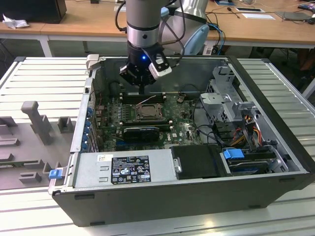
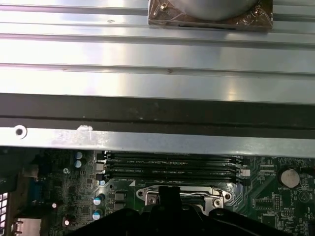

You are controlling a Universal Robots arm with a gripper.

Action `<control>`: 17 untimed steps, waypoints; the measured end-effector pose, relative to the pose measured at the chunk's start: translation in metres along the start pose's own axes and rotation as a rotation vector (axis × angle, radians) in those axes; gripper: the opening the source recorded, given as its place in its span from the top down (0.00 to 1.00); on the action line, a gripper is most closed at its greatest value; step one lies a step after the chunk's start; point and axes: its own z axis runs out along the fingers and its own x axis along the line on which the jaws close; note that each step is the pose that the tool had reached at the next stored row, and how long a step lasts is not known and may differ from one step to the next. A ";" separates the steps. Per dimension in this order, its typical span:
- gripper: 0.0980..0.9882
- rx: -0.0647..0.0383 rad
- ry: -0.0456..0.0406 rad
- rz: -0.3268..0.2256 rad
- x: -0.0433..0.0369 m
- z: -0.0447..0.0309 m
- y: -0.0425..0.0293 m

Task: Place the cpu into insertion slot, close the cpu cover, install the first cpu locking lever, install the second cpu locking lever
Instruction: 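Install the first cpu locking lever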

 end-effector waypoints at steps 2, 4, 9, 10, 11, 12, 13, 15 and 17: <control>0.99 0.000 0.0000 0.000 -0.0010 0.0002 -0.0001; 0.99 -0.001 -0.0001 0.000 -0.0018 0.0005 -0.0001; 0.99 -0.002 -0.0001 0.000 -0.0040 0.0010 -0.0002; 0.99 -0.002 -0.0001 0.000 -0.0049 0.0011 -0.0003; 0.99 -0.003 -0.0001 0.000 -0.0058 0.0013 -0.0003; 0.99 -0.003 -0.0001 0.000 -0.0068 0.0014 -0.0003; 0.99 -0.003 -0.0001 0.000 -0.0080 0.0014 -0.0004; 0.99 -0.004 -0.0002 0.000 -0.0093 0.0016 -0.0004; 0.99 -0.004 -0.0001 0.000 -0.0107 0.0017 -0.0005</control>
